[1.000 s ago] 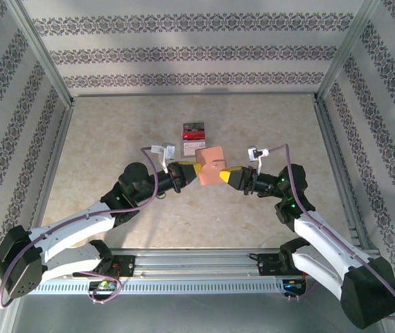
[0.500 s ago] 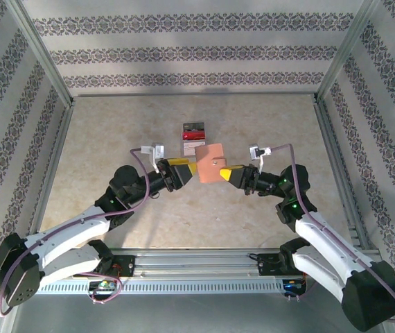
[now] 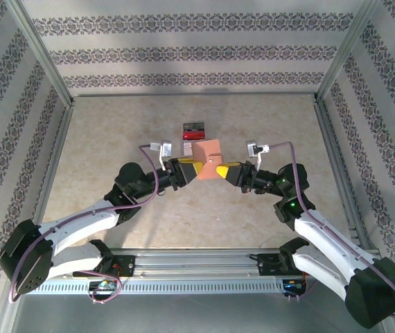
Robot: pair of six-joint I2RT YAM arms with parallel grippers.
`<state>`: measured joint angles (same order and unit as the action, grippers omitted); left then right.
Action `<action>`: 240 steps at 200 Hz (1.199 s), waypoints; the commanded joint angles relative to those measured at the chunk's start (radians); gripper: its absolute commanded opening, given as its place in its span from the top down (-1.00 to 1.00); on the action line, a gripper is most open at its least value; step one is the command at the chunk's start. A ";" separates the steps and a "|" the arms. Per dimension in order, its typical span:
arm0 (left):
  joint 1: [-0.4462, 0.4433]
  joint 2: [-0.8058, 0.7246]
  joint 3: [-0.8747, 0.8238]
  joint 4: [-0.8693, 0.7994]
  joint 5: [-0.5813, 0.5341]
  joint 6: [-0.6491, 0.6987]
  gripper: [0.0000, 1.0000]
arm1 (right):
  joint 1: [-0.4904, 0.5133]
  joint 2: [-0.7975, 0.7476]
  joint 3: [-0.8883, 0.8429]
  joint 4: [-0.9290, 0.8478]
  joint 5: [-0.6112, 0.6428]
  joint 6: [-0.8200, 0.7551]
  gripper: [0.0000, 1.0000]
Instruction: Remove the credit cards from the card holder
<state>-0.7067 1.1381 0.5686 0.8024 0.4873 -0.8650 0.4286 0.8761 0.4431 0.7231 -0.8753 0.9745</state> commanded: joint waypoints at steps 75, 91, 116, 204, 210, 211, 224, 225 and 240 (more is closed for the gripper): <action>0.006 -0.111 0.066 -0.326 -0.119 0.132 1.00 | -0.023 -0.039 0.032 -0.267 0.135 -0.132 -0.11; 0.005 -0.138 0.094 -0.503 -0.198 0.183 1.00 | -0.021 -0.063 0.080 -0.483 0.201 -0.229 -0.20; -0.003 -0.154 0.117 -0.676 -0.297 0.237 1.00 | -0.014 -0.074 0.175 -0.765 0.309 -0.328 -0.17; -0.053 -0.075 0.159 -0.797 -0.422 0.276 1.00 | 0.134 0.114 0.445 -1.100 0.510 -0.252 -0.02; -0.054 -0.071 0.160 -0.794 -0.420 0.275 1.00 | 0.150 0.129 0.456 -1.104 0.528 -0.249 -0.03; -0.054 -0.071 0.160 -0.793 -0.420 0.275 1.00 | 0.153 0.131 0.458 -1.105 0.532 -0.248 -0.03; -0.057 -0.064 0.159 -0.787 -0.417 0.273 1.00 | 0.183 0.166 0.481 -1.113 0.561 -0.244 -0.03; -0.057 -0.064 0.160 -0.786 -0.417 0.273 1.00 | 0.184 0.169 0.483 -1.113 0.563 -0.244 -0.03; -0.059 -0.059 0.160 -0.779 -0.412 0.270 1.00 | 0.212 0.202 0.505 -1.114 0.585 -0.240 -0.05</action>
<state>-0.7513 1.0748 0.6926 0.0101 0.0902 -0.6117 0.6025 1.0401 0.8932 -0.3557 -0.3729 0.7116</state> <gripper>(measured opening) 0.092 0.523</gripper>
